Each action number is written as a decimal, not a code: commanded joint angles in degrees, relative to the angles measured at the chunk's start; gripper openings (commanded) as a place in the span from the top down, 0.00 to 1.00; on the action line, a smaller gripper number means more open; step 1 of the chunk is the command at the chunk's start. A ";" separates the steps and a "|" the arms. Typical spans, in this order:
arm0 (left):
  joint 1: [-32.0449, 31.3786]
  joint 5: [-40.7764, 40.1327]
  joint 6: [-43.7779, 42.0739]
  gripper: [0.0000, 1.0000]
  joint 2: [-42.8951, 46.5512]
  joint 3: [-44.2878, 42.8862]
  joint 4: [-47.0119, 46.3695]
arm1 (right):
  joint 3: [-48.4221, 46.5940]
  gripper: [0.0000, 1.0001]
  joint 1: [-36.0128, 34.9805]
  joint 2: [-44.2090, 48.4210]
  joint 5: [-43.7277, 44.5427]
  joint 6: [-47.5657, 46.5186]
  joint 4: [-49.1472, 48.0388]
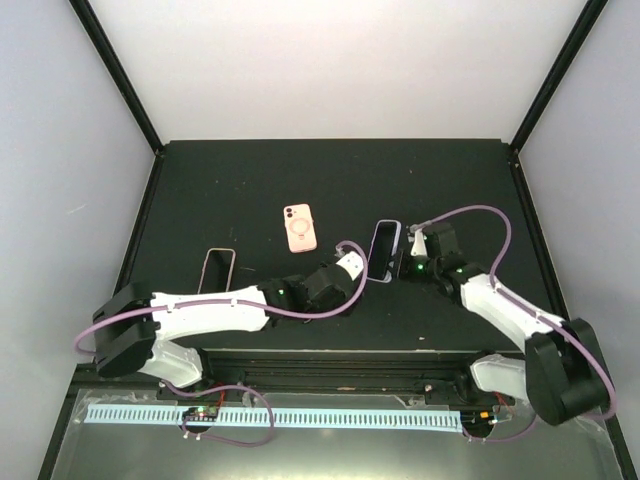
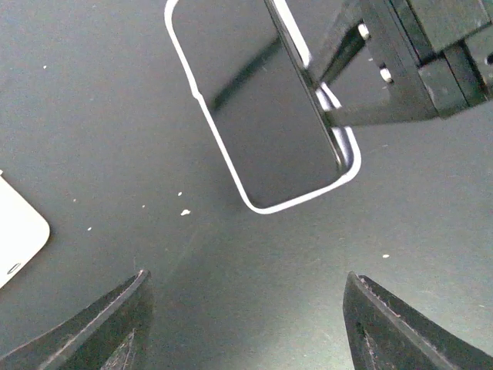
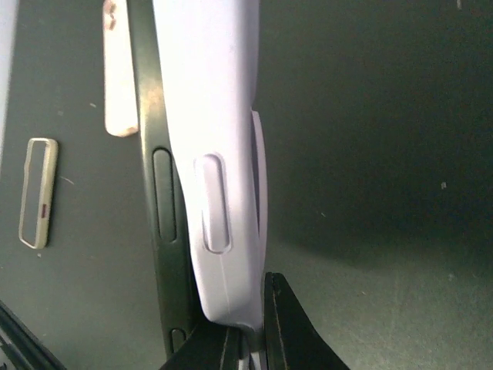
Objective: Take the phone out of the phone case
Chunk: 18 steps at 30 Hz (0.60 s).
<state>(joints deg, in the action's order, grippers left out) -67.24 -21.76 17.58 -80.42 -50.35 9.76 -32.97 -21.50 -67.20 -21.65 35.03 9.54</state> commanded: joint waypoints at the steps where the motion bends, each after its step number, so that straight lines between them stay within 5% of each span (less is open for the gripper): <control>1: 0.05 -4.10 -3.02 0.31 -2.51 -1.74 -3.40 | -0.16 0.99 -0.12 -5.31 -2.86 3.16 -3.95; 18: 1.46 -0.06 -6.16 0.30 -14.01 2.39 -20.41 | -4.50 0.99 -0.13 -17.92 -8.93 4.63 -2.83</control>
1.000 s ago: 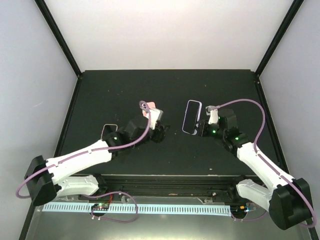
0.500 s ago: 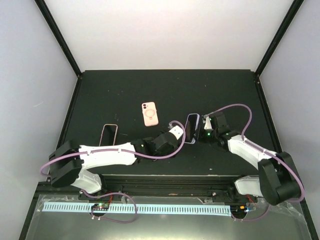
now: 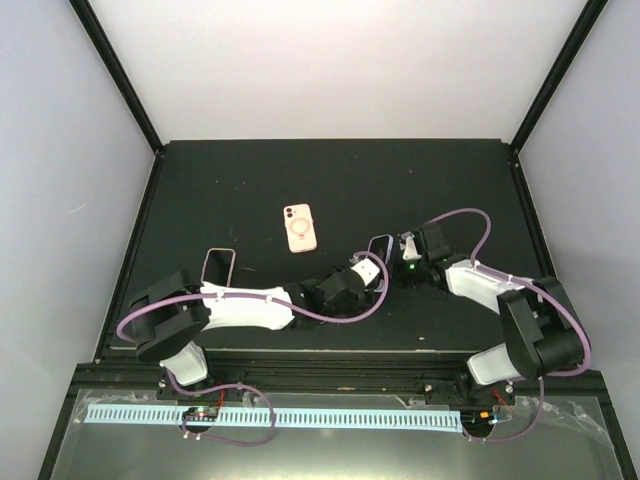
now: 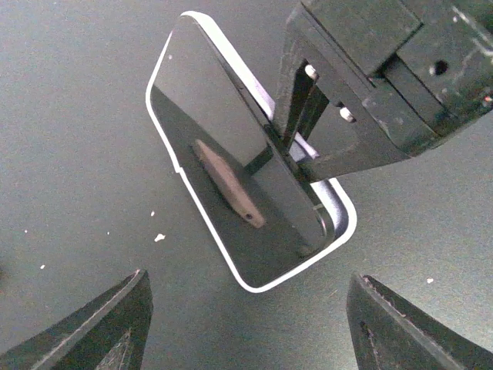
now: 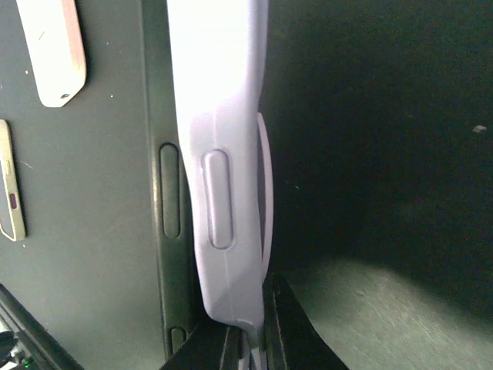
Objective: Take the phone out of the phone case
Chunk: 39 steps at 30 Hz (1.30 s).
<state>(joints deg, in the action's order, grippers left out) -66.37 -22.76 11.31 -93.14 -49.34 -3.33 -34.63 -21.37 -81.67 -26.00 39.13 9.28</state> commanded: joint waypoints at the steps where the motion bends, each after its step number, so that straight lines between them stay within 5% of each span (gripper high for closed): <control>1: 0.69 0.40 0.60 0.31 -1.21 1.88 -7.83 | -2.96 0.99 -0.26 -4.24 -4.99 0.66 -2.67; 17: 2.34 4.24 -5.15 0.28 -0.93 -1.57 -2.91 | -2.79 0.99 -0.24 -2.86 -8.48 2.46 -4.41; 25: 4.23 8.26 -5.25 0.37 -0.79 -1.49 -2.72 | -2.05 0.99 -0.29 -0.12 -13.41 4.72 -6.86; 39: 3.70 0.14 -4.16 0.40 -1.96 -3.97 0.86 | -0.79 0.99 -0.25 0.05 -18.16 6.96 -10.14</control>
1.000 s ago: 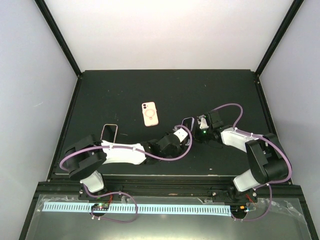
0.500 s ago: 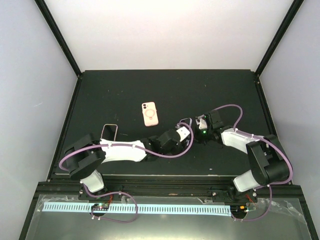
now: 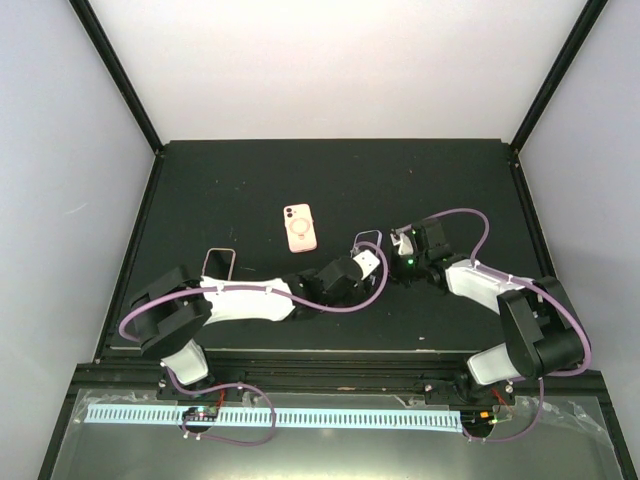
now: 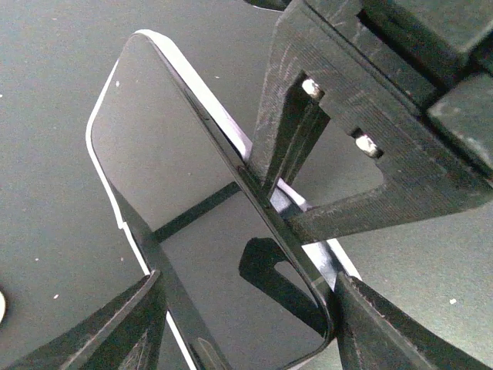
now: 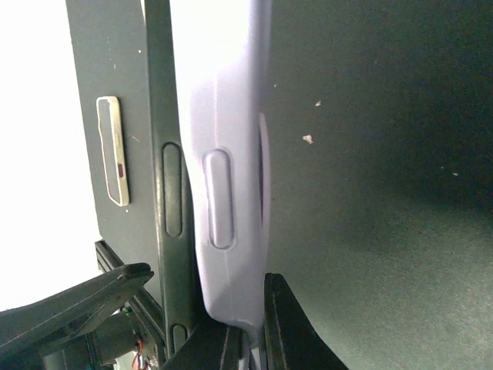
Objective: Take the phone out of the phone case
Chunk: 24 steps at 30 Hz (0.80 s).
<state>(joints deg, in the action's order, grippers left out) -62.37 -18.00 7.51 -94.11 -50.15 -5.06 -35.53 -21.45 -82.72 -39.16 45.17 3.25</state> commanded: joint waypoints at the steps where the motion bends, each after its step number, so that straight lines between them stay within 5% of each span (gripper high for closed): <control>1: -0.42 -5.55 -1.08 0.40 -0.71 -3.38 3.23 | 0.11 0.99 -0.17 1.19 -5.31 0.99 -4.24; 11: -4.89 -22.74 -18.20 0.47 0.51 -5.09 10.70 | 0.28 0.99 -0.15 1.24 -11.37 3.10 -7.95; 24: -10.33 -40.84 -27.02 0.72 -3.17 -4.43 3.20 | 0.12 0.99 -0.16 2.11 -11.82 2.59 -8.36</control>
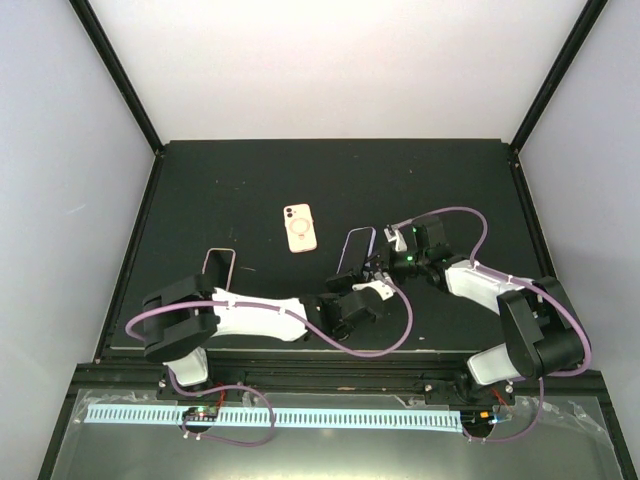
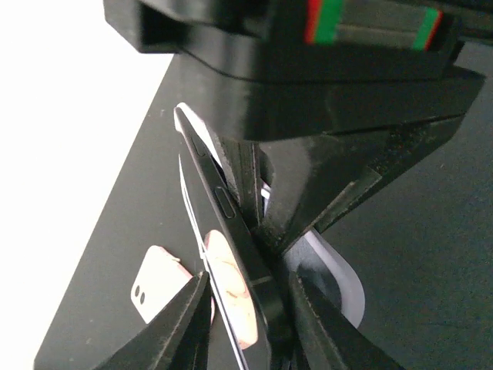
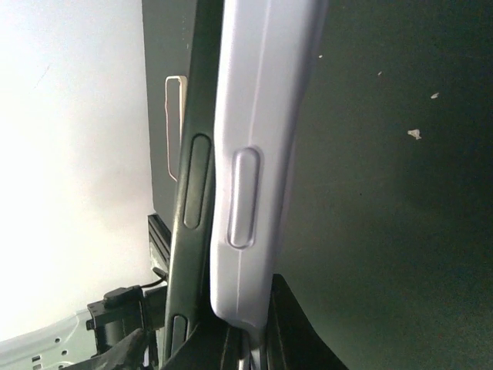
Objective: Take the phone out of the phone case
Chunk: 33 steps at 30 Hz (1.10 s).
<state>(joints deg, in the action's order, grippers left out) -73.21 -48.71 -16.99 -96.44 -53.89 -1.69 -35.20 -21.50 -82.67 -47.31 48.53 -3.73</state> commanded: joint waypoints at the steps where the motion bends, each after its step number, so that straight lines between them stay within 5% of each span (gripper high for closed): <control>1: 0.45 -10.28 -1.97 0.75 -0.51 -0.61 -0.15 | -0.26 0.99 -0.13 2.08 -3.48 -0.99 -1.37; 9: 0.29 -10.55 3.93 0.98 2.14 0.30 0.33 | -0.67 0.99 -0.19 1.81 -2.21 -3.20 -1.03; 16: 0.35 -11.20 6.64 0.98 7.23 2.24 -3.84 | -2.15 0.99 -0.12 3.12 4.78 -9.91 2.84; 24: -0.83 -15.00 25.84 0.98 15.44 0.13 6.41 | -3.28 0.99 -0.06 3.61 9.83 -15.06 3.79; 33: -4.60 -14.49 31.26 0.98 26.45 5.66 7.32 | -6.16 0.99 0.07 5.93 17.89 -21.12 8.03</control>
<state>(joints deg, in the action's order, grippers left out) -76.12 -59.96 8.93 -73.82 -50.04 3.77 -38.68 -21.69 -79.33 -36.01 32.82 2.66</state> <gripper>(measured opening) 0.079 0.053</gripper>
